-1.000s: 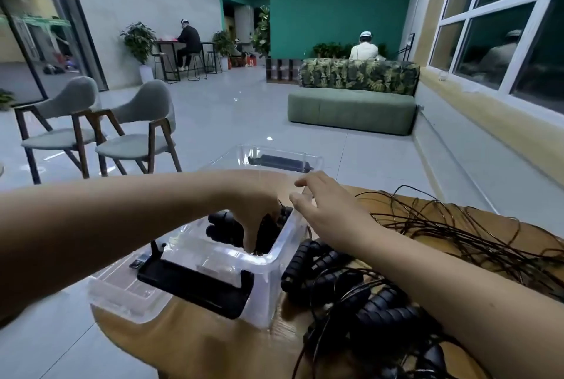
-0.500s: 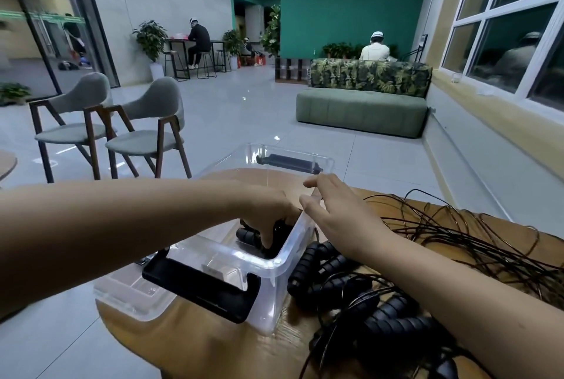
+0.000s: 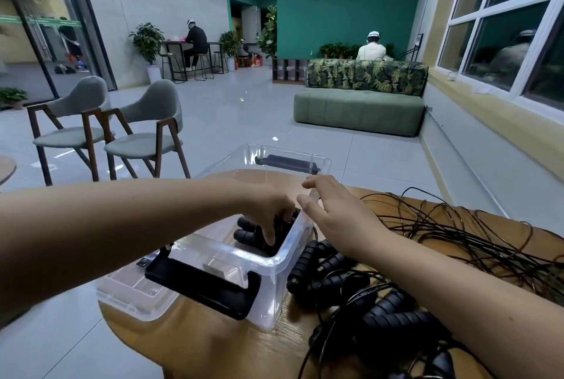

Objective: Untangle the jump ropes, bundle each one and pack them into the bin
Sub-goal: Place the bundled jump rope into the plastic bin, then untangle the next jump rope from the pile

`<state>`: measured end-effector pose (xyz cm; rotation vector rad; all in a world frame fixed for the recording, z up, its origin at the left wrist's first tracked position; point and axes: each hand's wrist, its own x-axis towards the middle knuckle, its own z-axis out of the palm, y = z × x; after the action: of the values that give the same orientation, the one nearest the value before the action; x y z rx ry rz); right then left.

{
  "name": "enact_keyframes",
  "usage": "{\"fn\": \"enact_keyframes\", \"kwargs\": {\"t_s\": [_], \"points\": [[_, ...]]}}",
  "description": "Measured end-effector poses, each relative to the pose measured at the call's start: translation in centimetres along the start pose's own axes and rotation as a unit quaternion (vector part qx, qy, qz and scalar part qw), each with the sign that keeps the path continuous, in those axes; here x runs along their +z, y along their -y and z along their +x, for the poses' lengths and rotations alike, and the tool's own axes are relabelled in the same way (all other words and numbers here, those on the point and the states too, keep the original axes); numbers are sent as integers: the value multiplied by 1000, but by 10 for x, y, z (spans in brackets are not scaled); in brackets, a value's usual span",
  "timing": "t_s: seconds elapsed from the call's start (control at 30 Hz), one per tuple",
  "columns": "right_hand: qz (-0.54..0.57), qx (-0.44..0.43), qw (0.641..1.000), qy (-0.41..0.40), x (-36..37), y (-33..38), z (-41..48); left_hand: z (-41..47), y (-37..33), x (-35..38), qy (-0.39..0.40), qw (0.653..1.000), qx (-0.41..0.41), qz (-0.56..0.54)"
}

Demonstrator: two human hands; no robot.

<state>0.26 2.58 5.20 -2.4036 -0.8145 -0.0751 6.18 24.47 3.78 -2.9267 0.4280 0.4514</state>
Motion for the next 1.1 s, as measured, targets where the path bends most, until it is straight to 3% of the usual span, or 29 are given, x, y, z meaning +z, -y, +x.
{"fn": "enact_keyframes", "kwargs": {"t_s": [0.17, 0.33, 0.63, 0.87, 0.97, 1.1], "points": [[1, -1, 1000, -1, 0, -1, 1, -2, 9, 8, -21, 998, 48, 19], [5, -3, 1000, -6, 0, -3, 1, -16, 11, -9, -24, 999, 32, 8], [77, -9, 997, 29, -27, -12, -31, -67, -16, -39, -201, 974, 23, -103], [70, 17, 997, 20, -45, -34, -90, -92, -51, -44, -202, 970, 19, -132], [98, 35, 995, 7, -54, -43, -115, -94, -61, -44, -267, 951, 3, -159], [99, 75, 992, -23, -68, -52, -149, -97, -100, -48, -349, 924, 44, -151]]}}
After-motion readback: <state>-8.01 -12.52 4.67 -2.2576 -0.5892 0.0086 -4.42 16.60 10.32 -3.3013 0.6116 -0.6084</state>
